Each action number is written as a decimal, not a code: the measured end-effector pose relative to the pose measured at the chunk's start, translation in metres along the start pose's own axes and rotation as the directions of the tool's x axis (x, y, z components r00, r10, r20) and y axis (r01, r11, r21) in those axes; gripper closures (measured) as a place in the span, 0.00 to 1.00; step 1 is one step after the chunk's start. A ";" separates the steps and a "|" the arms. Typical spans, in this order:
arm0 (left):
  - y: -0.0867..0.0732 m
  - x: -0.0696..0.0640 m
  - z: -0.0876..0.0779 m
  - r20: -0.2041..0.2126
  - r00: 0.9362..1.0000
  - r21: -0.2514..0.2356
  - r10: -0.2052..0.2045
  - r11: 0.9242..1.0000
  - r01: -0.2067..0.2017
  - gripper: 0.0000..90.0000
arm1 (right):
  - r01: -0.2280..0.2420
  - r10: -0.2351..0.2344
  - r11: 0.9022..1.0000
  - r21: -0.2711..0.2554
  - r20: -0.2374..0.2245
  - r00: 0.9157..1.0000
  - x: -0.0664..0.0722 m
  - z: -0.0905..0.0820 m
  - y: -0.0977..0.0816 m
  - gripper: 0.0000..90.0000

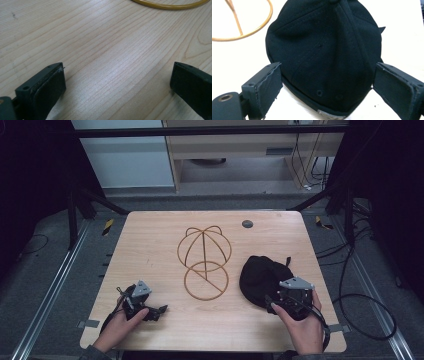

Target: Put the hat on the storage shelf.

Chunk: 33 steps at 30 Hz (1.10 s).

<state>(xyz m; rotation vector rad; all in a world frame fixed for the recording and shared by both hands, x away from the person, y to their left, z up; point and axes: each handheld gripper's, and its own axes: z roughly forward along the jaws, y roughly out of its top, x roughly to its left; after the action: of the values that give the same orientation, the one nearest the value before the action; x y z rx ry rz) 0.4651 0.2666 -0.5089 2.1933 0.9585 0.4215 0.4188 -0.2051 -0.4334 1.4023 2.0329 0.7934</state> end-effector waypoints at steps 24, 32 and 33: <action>0.000 0.000 0.000 -0.002 1.000 0.002 -0.001 1.000 0.001 0.00 | 0.262 -0.215 0.936 0.236 -0.207 0.954 -0.020 0.006 0.080 0.24; 0.001 0.000 0.000 0.000 1.000 0.001 -0.001 1.000 0.001 0.00 | 0.295 -0.238 0.921 0.254 -0.232 0.943 -0.019 0.023 0.103 0.37; 0.001 0.000 0.000 0.000 1.000 0.001 -0.001 1.000 0.001 0.00 | 0.295 -0.238 0.921 0.254 -0.232 0.943 -0.019 0.023 0.103 0.37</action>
<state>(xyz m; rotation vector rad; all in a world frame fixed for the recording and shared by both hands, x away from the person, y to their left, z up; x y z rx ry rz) 0.4653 0.2659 -0.5088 2.1939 0.9600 0.4208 0.5056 -0.1899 -0.3719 1.1881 2.5102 0.5525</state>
